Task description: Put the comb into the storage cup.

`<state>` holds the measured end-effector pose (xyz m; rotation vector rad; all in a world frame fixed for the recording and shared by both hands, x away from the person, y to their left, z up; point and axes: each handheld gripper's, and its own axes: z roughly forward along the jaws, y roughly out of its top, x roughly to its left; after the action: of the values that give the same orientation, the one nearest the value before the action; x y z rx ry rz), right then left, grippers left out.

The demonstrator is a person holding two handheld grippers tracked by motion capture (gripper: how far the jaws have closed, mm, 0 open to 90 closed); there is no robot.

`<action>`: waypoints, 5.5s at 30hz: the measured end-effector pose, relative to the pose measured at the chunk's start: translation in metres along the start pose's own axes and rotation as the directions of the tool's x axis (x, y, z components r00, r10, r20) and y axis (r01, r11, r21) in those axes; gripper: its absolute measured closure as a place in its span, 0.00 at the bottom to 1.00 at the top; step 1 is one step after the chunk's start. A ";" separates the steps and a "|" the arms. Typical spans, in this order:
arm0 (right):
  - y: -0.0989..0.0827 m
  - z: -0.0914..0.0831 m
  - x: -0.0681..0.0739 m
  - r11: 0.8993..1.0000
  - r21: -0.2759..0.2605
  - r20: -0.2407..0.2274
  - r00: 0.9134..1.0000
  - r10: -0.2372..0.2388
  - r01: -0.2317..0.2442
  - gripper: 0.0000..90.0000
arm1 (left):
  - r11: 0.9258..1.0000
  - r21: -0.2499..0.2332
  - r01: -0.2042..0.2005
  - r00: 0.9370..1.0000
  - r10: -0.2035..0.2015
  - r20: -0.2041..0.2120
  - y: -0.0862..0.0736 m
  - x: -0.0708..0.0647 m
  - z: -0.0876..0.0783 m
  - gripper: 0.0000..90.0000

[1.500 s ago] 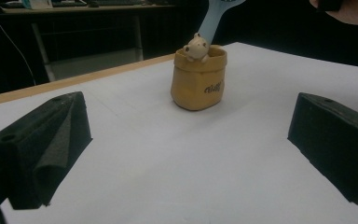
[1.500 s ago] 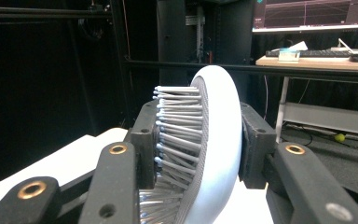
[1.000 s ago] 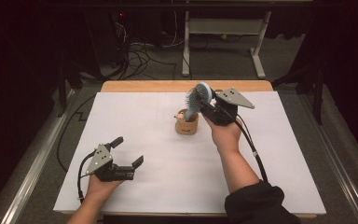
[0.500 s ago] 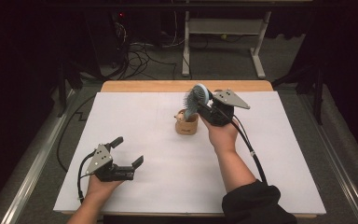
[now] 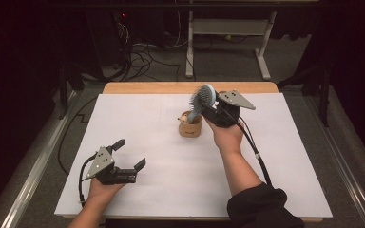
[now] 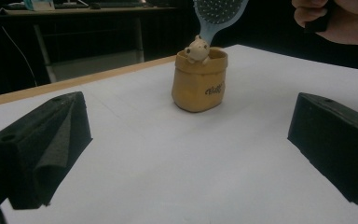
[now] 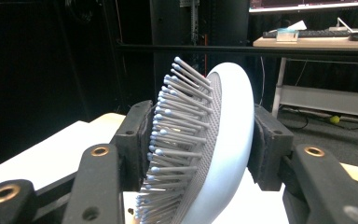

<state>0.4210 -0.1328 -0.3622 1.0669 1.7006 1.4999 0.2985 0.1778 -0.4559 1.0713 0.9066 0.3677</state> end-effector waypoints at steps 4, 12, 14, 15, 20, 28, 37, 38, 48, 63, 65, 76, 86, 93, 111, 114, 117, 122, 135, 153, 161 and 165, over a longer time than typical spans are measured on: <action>0.000 0.000 -0.002 1.000 0.008 0.001 1.000 0.008 -0.008 0.53 | 1.000 0.000 0.000 1.000 0.000 0.003 -0.001 -0.001 0.000 0.00; 0.000 0.000 -0.005 1.000 0.014 0.007 1.000 0.013 -0.013 0.50 | 1.000 0.006 0.000 1.000 0.000 0.009 -0.002 -0.002 0.000 0.00; 0.000 0.000 -0.006 1.000 0.015 0.008 1.000 0.015 -0.015 0.49 | 1.000 0.006 0.001 1.000 -0.001 0.010 -0.002 -0.002 0.000 0.00; 0.000 0.000 -0.006 1.000 0.017 0.010 1.000 0.016 -0.016 0.49 | 1.000 0.005 0.002 1.000 -0.002 0.010 -0.001 -0.002 0.000 0.00; 0.002 -0.002 -0.006 1.000 0.013 0.006 1.000 0.013 -0.013 0.47 | 1.000 0.008 0.002 1.000 -0.002 0.013 -0.001 -0.002 0.000 0.00; 0.002 -0.004 -0.007 1.000 0.022 0.023 1.000 0.014 -0.014 0.46 | 1.000 0.007 0.005 1.000 -0.005 0.016 -0.001 -0.002 0.000 0.00; -0.002 -0.007 -0.011 0.999 0.029 0.037 0.999 0.017 -0.018 0.44 | 1.000 0.015 0.004 1.000 -0.005 0.018 -0.002 -0.002 0.000 0.00; -0.002 -0.007 -0.012 0.999 0.029 0.040 0.999 0.018 -0.019 0.43 | 1.000 0.015 0.003 1.000 -0.004 0.019 -0.002 -0.002 0.000 0.00; -0.004 -0.006 -0.014 0.999 0.046 0.054 0.998 0.017 -0.019 0.35 | 1.000 0.018 0.003 1.000 -0.004 0.020 -0.002 -0.002 0.000 0.01; -0.008 -0.006 -0.021 0.997 0.067 0.050 0.998 0.022 -0.025 0.26 | 1.000 0.017 0.002 1.000 -0.002 0.019 -0.002 -0.002 0.000 0.01; -0.009 -0.006 -0.021 0.997 0.069 0.050 0.998 0.023 -0.026 0.25 | 1.000 0.016 0.000 1.000 0.000 0.017 -0.002 -0.002 0.000 0.01; -0.011 -0.006 -0.023 0.997 0.076 0.054 0.998 0.023 -0.027 0.23 | 1.000 0.013 0.003 1.000 -0.003 0.017 -0.002 -0.002 0.000 0.00; -0.012 -0.007 -0.025 0.996 0.083 0.053 0.998 0.027 -0.032 0.22 | 1.000 0.018 0.003 1.000 -0.003 0.017 -0.002 -0.002 0.000 0.00; -0.013 -0.007 -0.025 0.996 0.091 0.053 0.998 0.020 -0.024 0.21 | 1.000 0.021 0.006 1.000 -0.007 0.017 -0.003 -0.002 0.000 0.00; -0.009 -0.013 -0.029 0.995 0.096 0.028 0.999 0.022 -0.025 0.05 | 1.000 0.027 0.005 1.000 -0.006 0.015 -0.003 0.000 0.000 0.00; -0.008 -0.016 -0.028 0.996 0.092 0.020 1.000 0.019 -0.020 0.02 | 1.000 0.028 0.007 1.000 -0.007 0.014 -0.004 0.000 0.001 0.00; -0.007 -0.019 -0.028 0.996 0.085 0.017 1.000 0.007 -0.009 0.00 | 1.000 0.026 0.014 1.000 -0.014 0.012 -0.004 0.000 0.001 0.00; -0.006 -0.023 -0.028 0.996 0.088 0.015 1.000 -0.010 0.009 0.00 | 1.000 0.016 0.025 1.000 -0.025 0.009 -0.002 0.001 0.001 0.00; -0.014 -0.039 -0.029 0.994 0.097 0.012 0.999 -0.045 0.043 0.00 | 0.999 0.011 0.043 0.999 -0.043 -0.006 0.001 0.004 0.002 0.00; -0.083 -0.061 -0.025 0.982 0.171 -0.046 0.996 -0.073 0.079 0.00 | 0.998 0.039 0.048 0.999 -0.048 -0.018 0.000 0.007 0.002 0.00; -0.097 -0.089 -0.024 0.981 0.158 -0.070 0.993 -0.098 0.108 0.00 | 0.998 0.041 0.050 0.999 -0.050 -0.013 0.001 0.007 0.001 0.00; -0.104 -0.111 -0.024 0.981 0.146 -0.069 0.990 -0.120 0.129 0.00 | 0.998 0.047 0.049 0.999 -0.048 -0.016 0.002 0.008 0.000 0.00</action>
<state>0.3197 -0.2101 -0.4481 0.9799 1.9106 1.3558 0.3031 0.1838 -0.4580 1.0896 0.9566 0.3156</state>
